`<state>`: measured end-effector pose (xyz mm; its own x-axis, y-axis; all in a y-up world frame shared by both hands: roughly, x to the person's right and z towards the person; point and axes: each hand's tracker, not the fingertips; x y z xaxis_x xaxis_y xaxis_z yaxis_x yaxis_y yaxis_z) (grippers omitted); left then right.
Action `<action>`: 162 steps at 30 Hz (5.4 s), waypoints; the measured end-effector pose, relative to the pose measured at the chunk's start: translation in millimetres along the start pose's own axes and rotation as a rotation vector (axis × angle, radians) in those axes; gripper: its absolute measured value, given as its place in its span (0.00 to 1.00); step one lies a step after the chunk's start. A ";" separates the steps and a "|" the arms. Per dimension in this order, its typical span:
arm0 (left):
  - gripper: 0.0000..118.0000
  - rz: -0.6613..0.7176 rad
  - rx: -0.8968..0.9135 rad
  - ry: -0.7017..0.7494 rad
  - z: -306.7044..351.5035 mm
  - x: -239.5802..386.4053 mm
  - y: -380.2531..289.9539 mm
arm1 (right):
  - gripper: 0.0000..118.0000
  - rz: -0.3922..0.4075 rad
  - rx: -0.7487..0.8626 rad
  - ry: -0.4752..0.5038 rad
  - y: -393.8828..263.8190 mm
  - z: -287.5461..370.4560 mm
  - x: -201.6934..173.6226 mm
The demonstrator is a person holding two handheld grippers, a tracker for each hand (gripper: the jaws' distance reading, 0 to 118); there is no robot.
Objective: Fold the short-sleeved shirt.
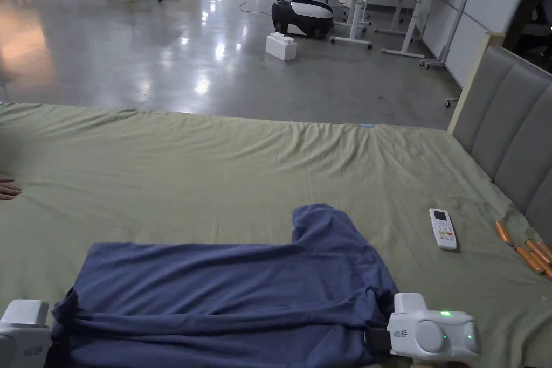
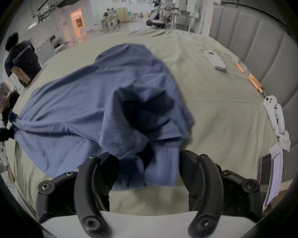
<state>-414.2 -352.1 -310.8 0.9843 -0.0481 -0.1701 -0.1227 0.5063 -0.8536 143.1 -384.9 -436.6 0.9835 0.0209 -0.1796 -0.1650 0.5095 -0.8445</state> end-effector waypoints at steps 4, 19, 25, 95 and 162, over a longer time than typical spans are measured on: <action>0.06 0.022 -0.001 -0.006 -2.8 -0.8 -3.1 | 0.54 0.049 -0.035 -0.041 -2.7 -16.8 -15.9; 0.06 0.068 0.094 -0.042 28.0 -5.0 3.5 | 0.07 0.020 0.070 -0.031 3.4 39.8 -22.2; 0.06 0.083 0.148 -0.076 59.9 -12.5 15.1 | 0.07 0.026 0.114 -0.026 15.1 87.4 -22.5; 0.00 0.109 0.708 -0.002 135.6 30.6 -39.4 | 0.00 0.060 0.990 -0.128 -48.6 215.0 -151.1; 0.04 0.064 0.111 -0.092 -18.2 -6.4 52.1 | 0.32 0.062 -0.102 -0.074 88.5 -53.1 -23.6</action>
<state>-429.2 -341.1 -363.2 0.9830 0.0642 -0.1722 -0.1760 0.5984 -0.7816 101.4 -386.0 -533.9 0.9734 0.1148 -0.1985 -0.2285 0.4154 -0.8805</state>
